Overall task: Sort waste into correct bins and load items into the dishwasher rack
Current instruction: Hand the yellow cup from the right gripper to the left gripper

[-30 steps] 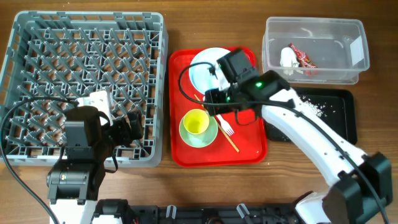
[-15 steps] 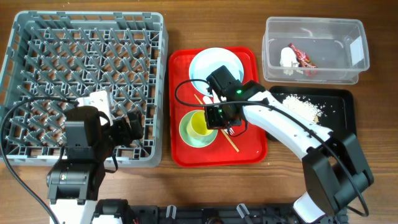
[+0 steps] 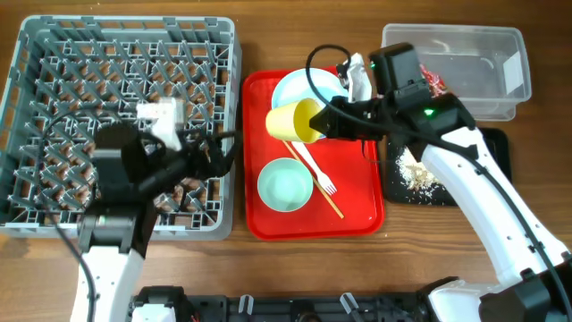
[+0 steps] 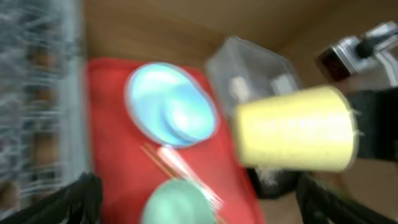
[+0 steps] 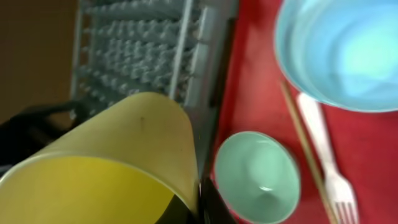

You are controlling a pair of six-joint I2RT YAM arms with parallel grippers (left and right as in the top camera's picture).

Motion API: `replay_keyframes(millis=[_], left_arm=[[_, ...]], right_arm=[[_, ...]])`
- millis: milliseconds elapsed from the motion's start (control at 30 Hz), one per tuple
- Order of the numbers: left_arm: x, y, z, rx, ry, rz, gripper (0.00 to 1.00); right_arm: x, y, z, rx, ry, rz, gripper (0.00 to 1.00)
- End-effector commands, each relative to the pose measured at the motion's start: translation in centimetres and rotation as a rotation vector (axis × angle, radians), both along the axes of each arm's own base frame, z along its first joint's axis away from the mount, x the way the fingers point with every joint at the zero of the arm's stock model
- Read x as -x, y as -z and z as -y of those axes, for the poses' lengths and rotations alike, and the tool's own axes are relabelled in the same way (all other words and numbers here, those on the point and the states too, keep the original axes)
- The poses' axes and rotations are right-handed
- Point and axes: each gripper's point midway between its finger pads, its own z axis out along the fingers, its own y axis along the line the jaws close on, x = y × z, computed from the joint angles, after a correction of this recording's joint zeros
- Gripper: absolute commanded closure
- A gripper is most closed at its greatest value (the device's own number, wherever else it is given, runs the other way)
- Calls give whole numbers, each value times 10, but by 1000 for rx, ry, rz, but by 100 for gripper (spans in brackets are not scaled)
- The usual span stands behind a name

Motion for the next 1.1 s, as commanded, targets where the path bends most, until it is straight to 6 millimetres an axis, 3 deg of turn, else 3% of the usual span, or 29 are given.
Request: replay_keyframes(millis=[0, 200, 433, 800, 933, 967, 1067], left_arm=[[14, -38, 43, 268, 324, 15, 0], [25, -61, 59, 383, 599, 77, 5], [46, -88, 61, 386, 740, 156, 22], [56, -88, 71, 387, 798, 154, 30], [54, -89, 71, 385, 788, 162, 44], [54, -89, 71, 385, 788, 162, 46], [54, -89, 71, 383, 789, 169, 52]], right_arm=[[19, -37, -23, -228, -177, 4, 96], [42, -85, -40, -482, -375, 23, 96], [42, -87, -40, -490, -375, 15, 96], [43, -87, -40, -495, -375, 4, 96], [43, -87, -41, -495, -373, -1, 96], [43, -87, -41, -495, -373, -1, 93], [43, -87, -41, -495, -374, -1, 68]])
